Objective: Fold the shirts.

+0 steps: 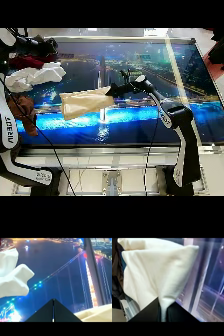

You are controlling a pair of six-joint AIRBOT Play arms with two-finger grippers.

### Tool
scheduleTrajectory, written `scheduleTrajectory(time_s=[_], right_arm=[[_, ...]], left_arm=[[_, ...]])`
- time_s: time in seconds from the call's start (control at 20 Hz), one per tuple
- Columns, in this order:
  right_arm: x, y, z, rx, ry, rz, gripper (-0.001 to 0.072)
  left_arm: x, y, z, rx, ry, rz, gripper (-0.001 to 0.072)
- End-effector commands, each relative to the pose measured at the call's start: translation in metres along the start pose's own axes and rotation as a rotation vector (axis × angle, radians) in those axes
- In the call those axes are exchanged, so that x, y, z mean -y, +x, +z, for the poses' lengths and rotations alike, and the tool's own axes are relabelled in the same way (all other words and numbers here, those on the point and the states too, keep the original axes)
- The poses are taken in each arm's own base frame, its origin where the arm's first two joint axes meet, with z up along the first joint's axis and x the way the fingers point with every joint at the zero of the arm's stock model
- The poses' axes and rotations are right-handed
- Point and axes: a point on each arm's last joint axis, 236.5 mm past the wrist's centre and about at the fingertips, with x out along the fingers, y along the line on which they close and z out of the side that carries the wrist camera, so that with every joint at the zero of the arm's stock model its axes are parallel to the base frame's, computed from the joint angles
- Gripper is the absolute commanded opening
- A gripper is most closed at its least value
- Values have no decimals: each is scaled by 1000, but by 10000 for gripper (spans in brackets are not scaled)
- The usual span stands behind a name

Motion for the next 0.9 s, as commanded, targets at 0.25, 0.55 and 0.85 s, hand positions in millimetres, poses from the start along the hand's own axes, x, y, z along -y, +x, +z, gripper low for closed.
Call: scheduleTrajectory(time_s=[0.25, 0.55, 0.85], right_arm=[[38, -283, 64, 284, -72, -587, 26], [131, -559, -78, 281, 363, -1204, 27], [205, -628, -250, 68, 867, -1265, 27]], left_arm=[[8, -1, -14, -59, 4, -30, 18], [48, -5, -4, -22, -51, -201, 18], [85, -14, 6, 9, -86, -354, 17]])
